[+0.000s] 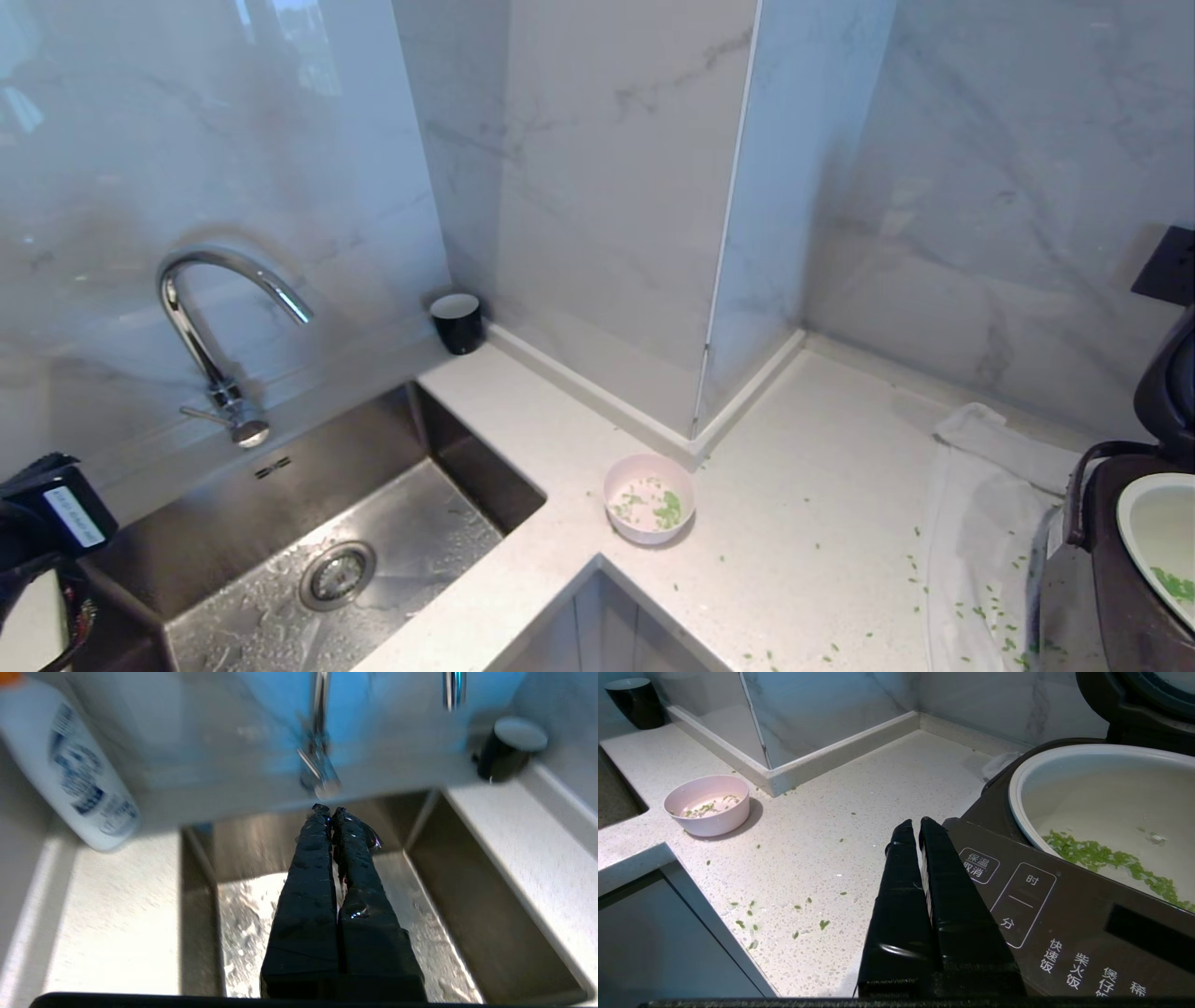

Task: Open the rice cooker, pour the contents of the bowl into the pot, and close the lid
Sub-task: Pour the water from the bowl into the rice cooker

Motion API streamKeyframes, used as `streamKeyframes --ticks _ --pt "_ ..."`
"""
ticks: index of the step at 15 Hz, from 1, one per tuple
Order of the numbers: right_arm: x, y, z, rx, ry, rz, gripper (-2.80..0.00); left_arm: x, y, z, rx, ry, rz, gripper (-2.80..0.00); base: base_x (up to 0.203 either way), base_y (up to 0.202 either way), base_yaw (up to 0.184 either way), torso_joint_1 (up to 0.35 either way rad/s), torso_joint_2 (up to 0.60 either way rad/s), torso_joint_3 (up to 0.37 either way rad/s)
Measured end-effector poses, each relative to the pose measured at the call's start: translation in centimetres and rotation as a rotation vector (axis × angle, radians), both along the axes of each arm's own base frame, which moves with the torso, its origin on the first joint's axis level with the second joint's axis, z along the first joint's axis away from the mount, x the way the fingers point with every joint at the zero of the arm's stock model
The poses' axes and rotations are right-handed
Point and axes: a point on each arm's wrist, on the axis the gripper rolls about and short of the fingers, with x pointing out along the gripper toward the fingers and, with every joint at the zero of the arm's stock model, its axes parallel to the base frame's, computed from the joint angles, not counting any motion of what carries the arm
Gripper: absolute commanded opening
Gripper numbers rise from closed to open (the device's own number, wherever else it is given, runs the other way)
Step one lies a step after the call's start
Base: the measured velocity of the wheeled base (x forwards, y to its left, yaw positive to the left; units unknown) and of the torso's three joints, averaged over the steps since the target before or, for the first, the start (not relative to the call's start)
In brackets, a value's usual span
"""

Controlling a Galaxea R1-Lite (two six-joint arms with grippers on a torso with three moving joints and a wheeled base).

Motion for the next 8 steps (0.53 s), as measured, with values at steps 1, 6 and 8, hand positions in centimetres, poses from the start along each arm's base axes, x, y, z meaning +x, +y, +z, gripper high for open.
streamKeyframes --ticks 1,6,8 --pt "0.0 0.0 0.0 0.000 0.000 0.000 -2.80 -1.1 0.4 0.6 0.020 -0.032 0.013 -2.80 0.000 0.000 0.000 0.000 0.00 0.000" --pt "0.0 0.0 0.0 0.000 0.000 0.000 -2.80 -6.5 1.7 2.3 0.125 -0.187 0.082 -2.80 0.000 0.000 0.000 0.000 0.00 0.000" --pt "0.0 0.0 0.0 0.000 0.000 0.000 -2.80 -8.2 1.7 1.8 0.146 -0.218 0.050 -2.80 0.000 0.000 0.000 0.000 0.00 0.000"
